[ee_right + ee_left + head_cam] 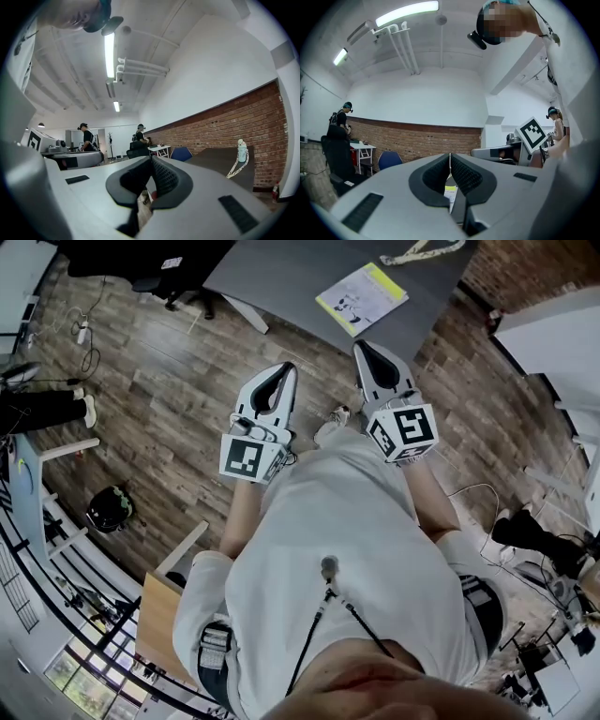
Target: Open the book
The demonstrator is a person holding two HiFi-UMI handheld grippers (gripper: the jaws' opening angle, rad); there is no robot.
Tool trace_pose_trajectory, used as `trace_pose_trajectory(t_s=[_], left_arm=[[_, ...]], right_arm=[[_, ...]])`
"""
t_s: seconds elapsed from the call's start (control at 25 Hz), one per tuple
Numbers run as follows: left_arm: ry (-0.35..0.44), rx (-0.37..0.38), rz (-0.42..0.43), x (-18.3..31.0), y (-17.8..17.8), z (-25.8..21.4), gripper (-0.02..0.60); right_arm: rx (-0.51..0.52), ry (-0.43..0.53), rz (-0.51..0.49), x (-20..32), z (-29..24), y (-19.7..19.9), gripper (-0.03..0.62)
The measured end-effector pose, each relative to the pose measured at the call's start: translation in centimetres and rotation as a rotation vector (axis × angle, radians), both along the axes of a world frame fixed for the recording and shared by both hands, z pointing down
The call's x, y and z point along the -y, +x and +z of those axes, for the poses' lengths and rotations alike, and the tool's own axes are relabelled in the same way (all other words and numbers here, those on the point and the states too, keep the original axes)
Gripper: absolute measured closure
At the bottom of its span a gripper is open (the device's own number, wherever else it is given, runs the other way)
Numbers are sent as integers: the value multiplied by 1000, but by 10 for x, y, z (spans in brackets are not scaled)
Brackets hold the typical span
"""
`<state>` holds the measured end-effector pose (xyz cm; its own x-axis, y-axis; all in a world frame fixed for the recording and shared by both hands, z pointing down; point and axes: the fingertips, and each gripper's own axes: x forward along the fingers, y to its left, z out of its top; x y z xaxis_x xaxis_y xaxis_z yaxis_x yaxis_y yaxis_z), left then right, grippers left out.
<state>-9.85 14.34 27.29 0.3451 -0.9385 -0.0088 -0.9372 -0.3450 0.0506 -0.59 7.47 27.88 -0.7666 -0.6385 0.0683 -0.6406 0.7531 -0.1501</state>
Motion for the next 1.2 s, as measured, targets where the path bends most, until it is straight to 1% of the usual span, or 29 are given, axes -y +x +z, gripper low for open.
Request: trace_pose_trajectory(t_s=[0.2, 0.36, 0.48, 0.64, 0.88, 1.04, 1.2], left_arm=[[12, 7, 27, 60, 6, -4, 554], [-9, -3, 42, 100, 6, 3, 554], [-8, 0, 60, 125, 9, 5, 554], [-14, -11, 90, 145, 18, 9, 554], [-23, -21, 168, 165, 38, 17, 554], [-28, -25, 235, 181, 48, 21, 554], [-32, -25, 303, 204, 51, 24, 554]], right_arm=[[7, 10, 25, 56, -4, 9, 557], [12, -2, 55, 92, 0, 19, 557], [9, -6, 83, 113, 3, 30, 557], [8, -10, 121, 125, 3, 43, 557], [-10, -8, 177, 136, 4, 62, 557], [-23, -8, 244, 148, 5, 79, 557], [-29, -17, 330, 164, 9, 91, 557]])
